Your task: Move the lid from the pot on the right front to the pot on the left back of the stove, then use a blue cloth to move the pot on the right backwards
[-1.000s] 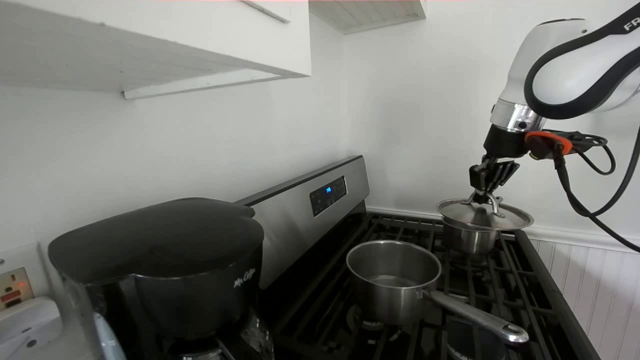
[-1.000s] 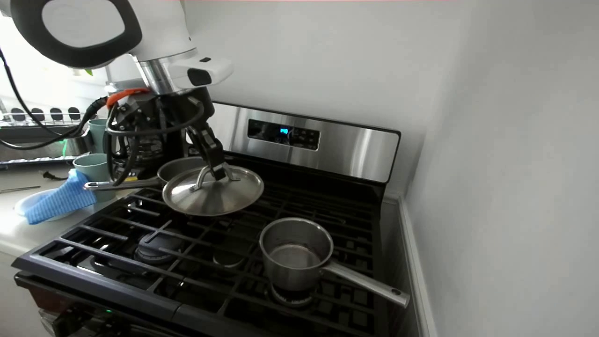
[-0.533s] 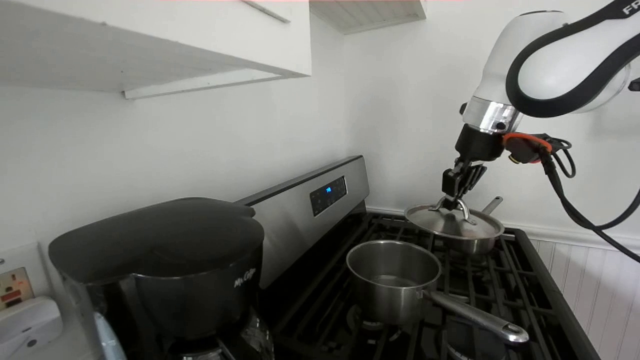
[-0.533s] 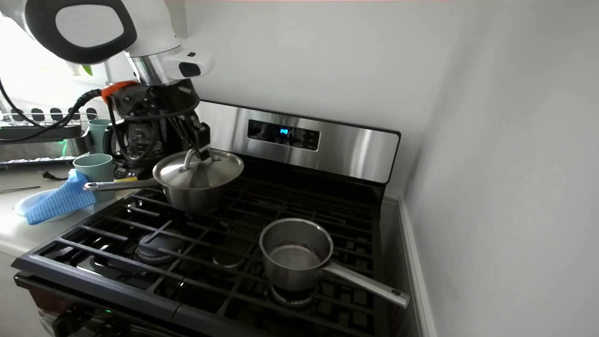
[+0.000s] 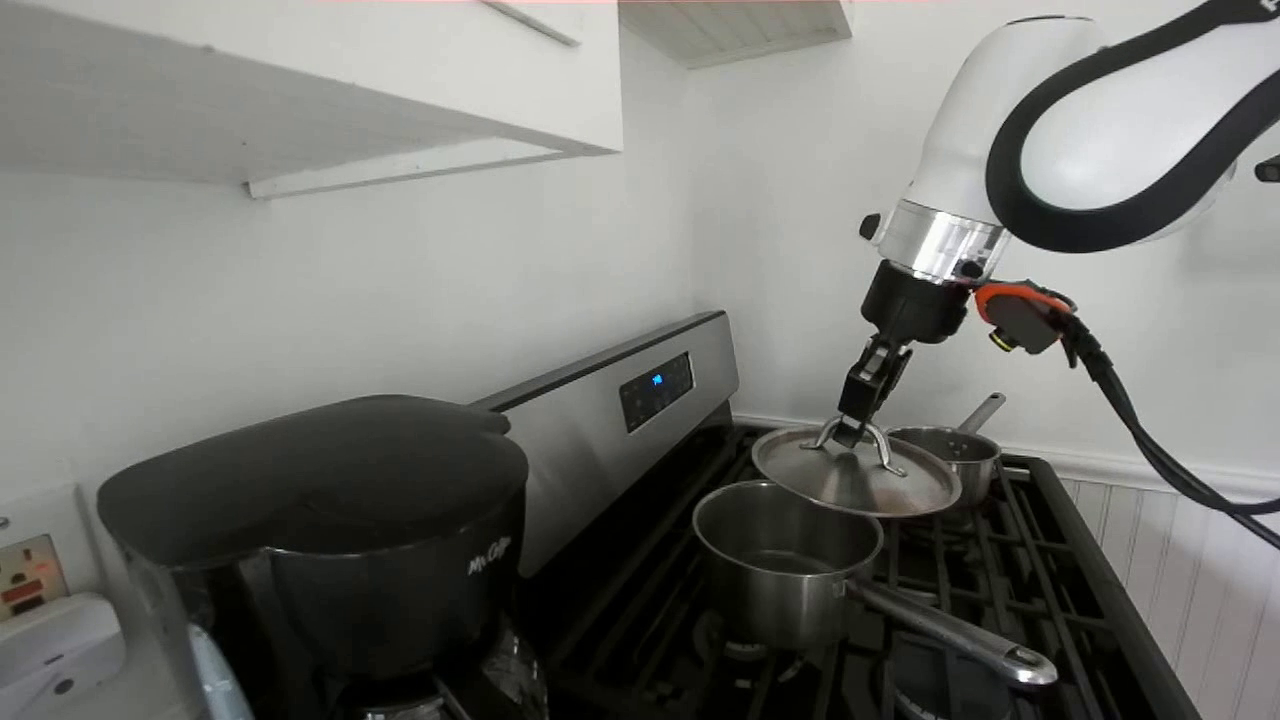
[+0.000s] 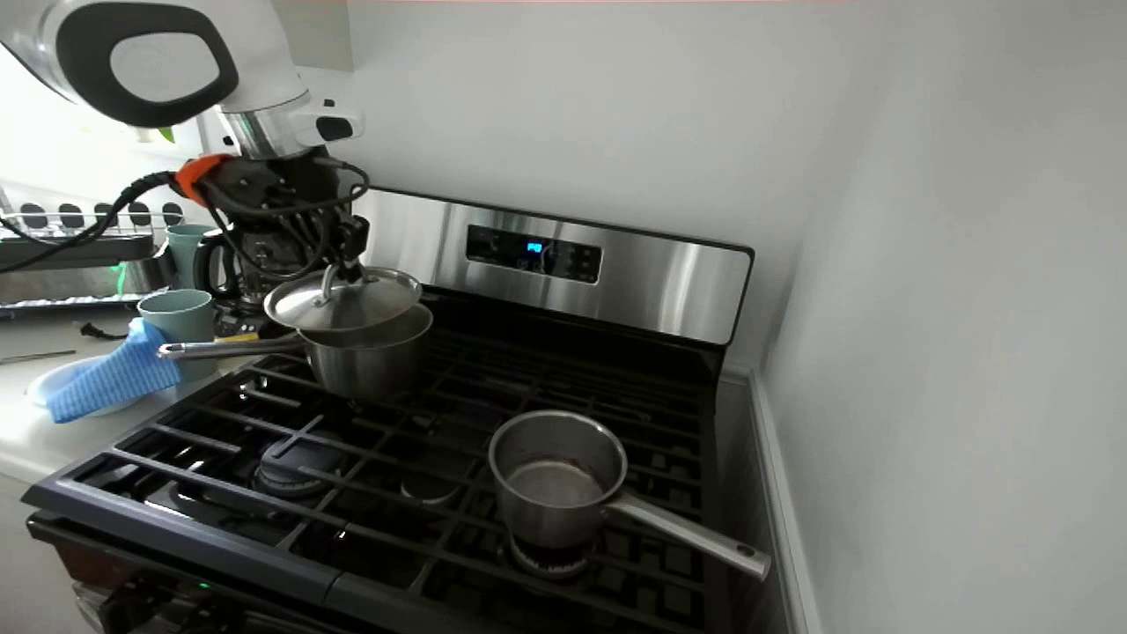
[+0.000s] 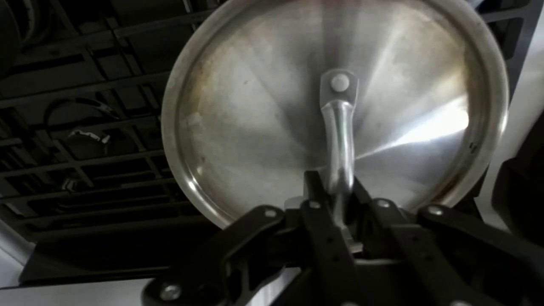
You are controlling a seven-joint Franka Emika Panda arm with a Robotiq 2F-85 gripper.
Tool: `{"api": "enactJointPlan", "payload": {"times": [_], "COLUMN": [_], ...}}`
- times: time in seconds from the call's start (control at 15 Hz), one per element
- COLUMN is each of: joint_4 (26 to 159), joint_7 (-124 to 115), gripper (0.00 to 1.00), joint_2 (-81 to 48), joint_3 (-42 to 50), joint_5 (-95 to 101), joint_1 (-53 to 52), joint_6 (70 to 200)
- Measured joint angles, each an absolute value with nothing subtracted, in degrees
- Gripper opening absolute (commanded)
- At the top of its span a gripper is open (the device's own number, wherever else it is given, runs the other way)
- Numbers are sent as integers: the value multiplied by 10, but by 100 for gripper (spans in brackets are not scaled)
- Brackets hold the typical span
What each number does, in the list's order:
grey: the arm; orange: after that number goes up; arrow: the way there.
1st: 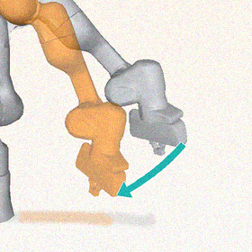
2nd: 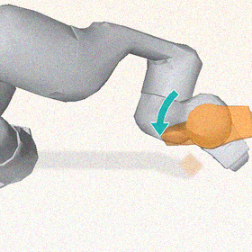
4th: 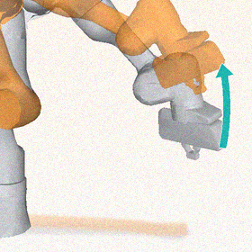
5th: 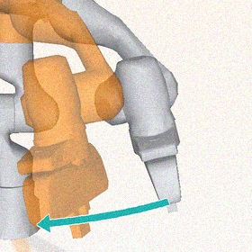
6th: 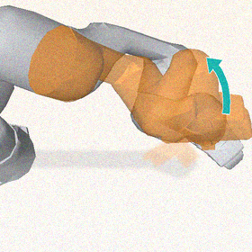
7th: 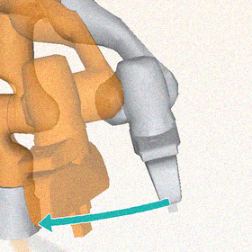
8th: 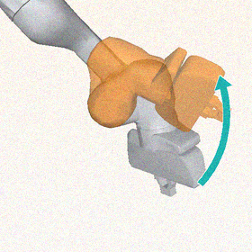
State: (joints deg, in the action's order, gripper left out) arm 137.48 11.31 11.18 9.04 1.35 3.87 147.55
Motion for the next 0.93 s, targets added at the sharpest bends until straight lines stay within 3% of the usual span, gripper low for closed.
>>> {"api": "enactJointPlan", "payload": {"times": [0.93], "joint_4": [1362], "joint_7": [243], "gripper": [4], "joint_2": [32], "joint_3": [81], "joint_5": [-57], "joint_1": [16], "joint_6": [1545]}}
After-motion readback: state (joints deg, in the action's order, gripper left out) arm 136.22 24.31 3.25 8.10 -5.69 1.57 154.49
